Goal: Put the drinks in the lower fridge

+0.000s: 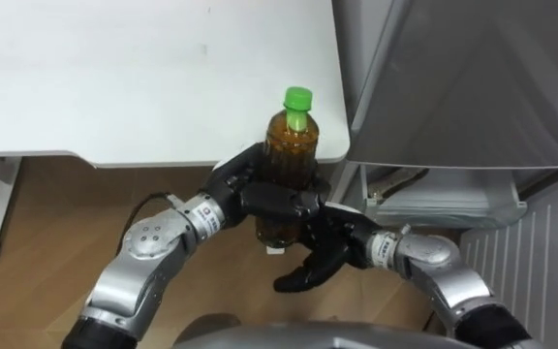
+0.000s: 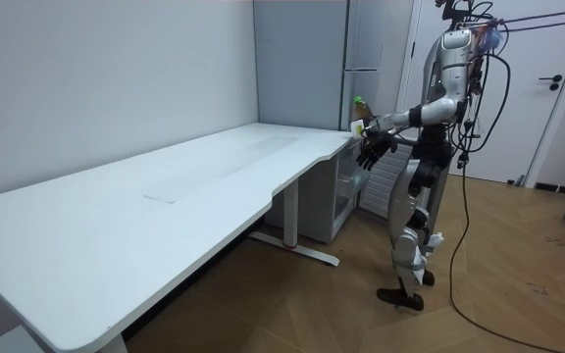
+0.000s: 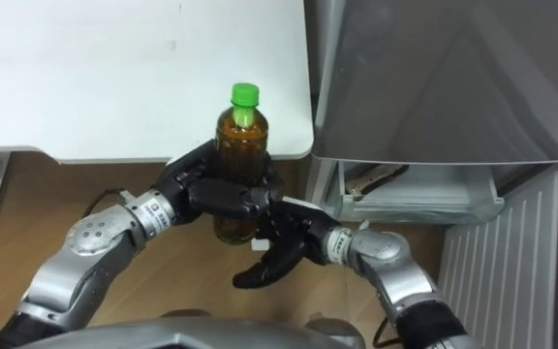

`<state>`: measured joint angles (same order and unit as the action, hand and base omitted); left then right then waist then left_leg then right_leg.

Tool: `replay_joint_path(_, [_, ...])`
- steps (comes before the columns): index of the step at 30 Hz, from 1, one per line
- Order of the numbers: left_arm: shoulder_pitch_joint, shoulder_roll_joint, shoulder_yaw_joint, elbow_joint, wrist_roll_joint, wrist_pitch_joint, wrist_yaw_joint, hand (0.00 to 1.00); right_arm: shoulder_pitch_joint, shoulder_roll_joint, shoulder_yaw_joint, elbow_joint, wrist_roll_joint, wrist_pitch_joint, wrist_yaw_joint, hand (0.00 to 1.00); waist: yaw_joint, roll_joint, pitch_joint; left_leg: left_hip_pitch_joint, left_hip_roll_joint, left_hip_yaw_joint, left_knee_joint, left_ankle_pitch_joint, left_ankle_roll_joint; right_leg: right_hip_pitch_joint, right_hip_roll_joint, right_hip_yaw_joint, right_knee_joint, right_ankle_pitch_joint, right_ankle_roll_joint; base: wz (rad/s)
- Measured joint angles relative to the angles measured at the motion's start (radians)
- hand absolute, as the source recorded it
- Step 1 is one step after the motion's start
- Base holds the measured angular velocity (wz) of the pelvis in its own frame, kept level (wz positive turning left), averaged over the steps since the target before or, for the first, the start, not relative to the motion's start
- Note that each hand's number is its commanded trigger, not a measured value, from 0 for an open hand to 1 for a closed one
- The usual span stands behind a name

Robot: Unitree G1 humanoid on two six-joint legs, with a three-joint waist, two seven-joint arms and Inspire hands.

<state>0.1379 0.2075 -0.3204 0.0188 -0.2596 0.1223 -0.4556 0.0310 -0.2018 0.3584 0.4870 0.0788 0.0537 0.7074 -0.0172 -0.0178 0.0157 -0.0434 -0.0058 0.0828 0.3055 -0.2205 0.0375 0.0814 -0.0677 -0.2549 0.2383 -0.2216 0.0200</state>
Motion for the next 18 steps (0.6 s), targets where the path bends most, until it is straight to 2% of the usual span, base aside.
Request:
replay_joint_path(9, [-0.002,0.004,-0.009,0.000,0.027,-0.001,-0.005,1.00,0.000,-0.001,0.023,-0.012,0.000,0.001,0.088,0.00,0.002,-0.002,0.0010,-0.004,0.000,0.000,0.000,0.000,0.001,-0.015,-0.001,0.010,0.013,0.000,0.000,-0.01])
replay_joint_path(12, [-0.003,0.008,-0.017,0.000,0.027,-0.001,-0.013,1.00,0.000,-0.001,0.033,-0.012,0.013,0.005,0.112,0.00,0.020,-0.005,0.0027,0.003,0.001,0.004,0.000,0.000,0.001,-0.015,-0.001,0.015,0.018,0.000,0.000,-0.08])
replay_joint_path(15, [-0.003,0.007,-0.016,-0.002,0.027,-0.001,-0.028,1.00,0.000,-0.011,0.042,-0.035,0.033,0.037,0.127,0.00,0.031,-0.006,0.0029,-0.005,0.001,0.005,0.004,0.000,0.001,-0.023,0.000,0.025,0.018,0.000,0.000,-0.05])
replay_joint_path(18, [-0.003,0.008,-0.016,-0.002,0.029,-0.001,-0.031,1.00,0.000,-0.010,0.043,-0.040,0.038,0.053,0.136,0.00,0.037,-0.007,0.0024,-0.014,0.001,0.006,0.008,0.000,0.002,-0.031,0.000,0.028,0.019,0.000,0.000,0.00])
